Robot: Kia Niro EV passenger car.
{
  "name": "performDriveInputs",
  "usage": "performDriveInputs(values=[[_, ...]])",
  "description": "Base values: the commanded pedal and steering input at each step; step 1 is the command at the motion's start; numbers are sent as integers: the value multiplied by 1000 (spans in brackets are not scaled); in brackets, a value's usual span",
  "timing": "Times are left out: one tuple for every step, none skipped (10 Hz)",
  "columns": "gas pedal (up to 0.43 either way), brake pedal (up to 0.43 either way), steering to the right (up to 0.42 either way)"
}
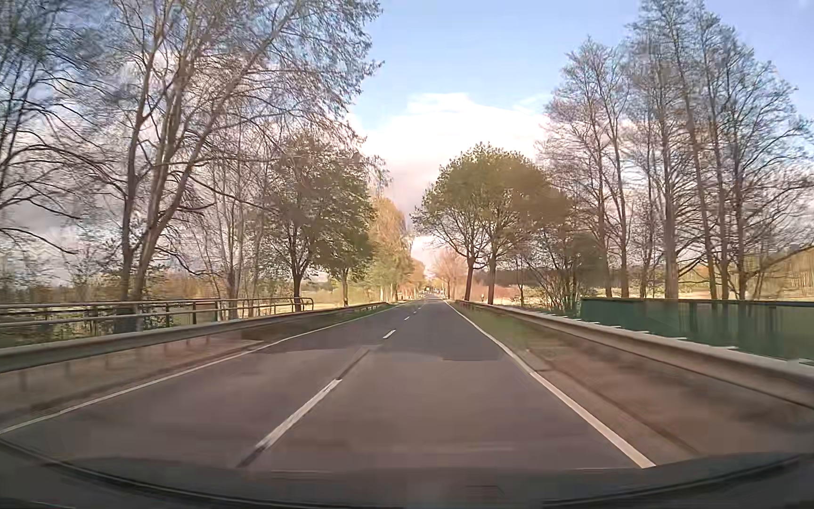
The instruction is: Follow the waypoints while adhering to traffic rules and regulations
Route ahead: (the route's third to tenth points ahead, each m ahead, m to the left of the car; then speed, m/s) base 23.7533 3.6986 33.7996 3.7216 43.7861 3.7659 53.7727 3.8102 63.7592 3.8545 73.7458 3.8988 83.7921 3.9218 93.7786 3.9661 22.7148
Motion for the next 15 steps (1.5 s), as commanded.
performDriveInputs(values=[[248, 0, -1], [248, 0, -1], [248, 0, -1], [248, 0, -2], [248, 0, -1], [248, 0, -2], [248, 0, -2], [240, 0, -3], [240, 0, -2], [240, 0, -2], [240, 0, -2], [240, 0, -2], [240, 0, -2], [240, 0, -1], [240, 0, -1]])
